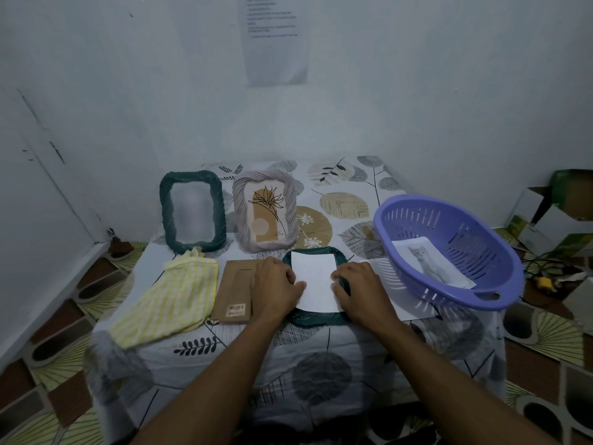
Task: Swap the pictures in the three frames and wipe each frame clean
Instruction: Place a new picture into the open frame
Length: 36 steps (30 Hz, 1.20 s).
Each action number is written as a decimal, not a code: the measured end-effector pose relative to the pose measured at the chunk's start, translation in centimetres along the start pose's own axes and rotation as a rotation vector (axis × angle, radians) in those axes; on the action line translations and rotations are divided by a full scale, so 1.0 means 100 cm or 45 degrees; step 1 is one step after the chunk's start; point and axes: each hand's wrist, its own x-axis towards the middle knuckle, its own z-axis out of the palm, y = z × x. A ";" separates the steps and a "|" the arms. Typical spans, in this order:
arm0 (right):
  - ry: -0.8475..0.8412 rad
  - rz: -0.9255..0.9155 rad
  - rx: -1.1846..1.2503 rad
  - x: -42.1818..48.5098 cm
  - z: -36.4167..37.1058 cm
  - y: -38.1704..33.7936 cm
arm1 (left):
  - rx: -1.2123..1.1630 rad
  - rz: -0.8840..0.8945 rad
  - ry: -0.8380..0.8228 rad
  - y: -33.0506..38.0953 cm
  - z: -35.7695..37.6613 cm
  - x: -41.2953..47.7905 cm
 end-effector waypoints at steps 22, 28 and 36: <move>-0.293 0.241 -0.197 -0.002 -0.132 0.033 | -0.854 -0.185 -0.250 0.066 0.009 0.002; -0.128 0.177 -0.149 -0.003 -0.145 0.041 | -0.559 -0.006 -0.351 0.099 0.045 -0.006; -0.185 0.154 -0.131 -0.009 -0.130 0.039 | -0.422 0.026 -0.388 0.120 0.064 -0.012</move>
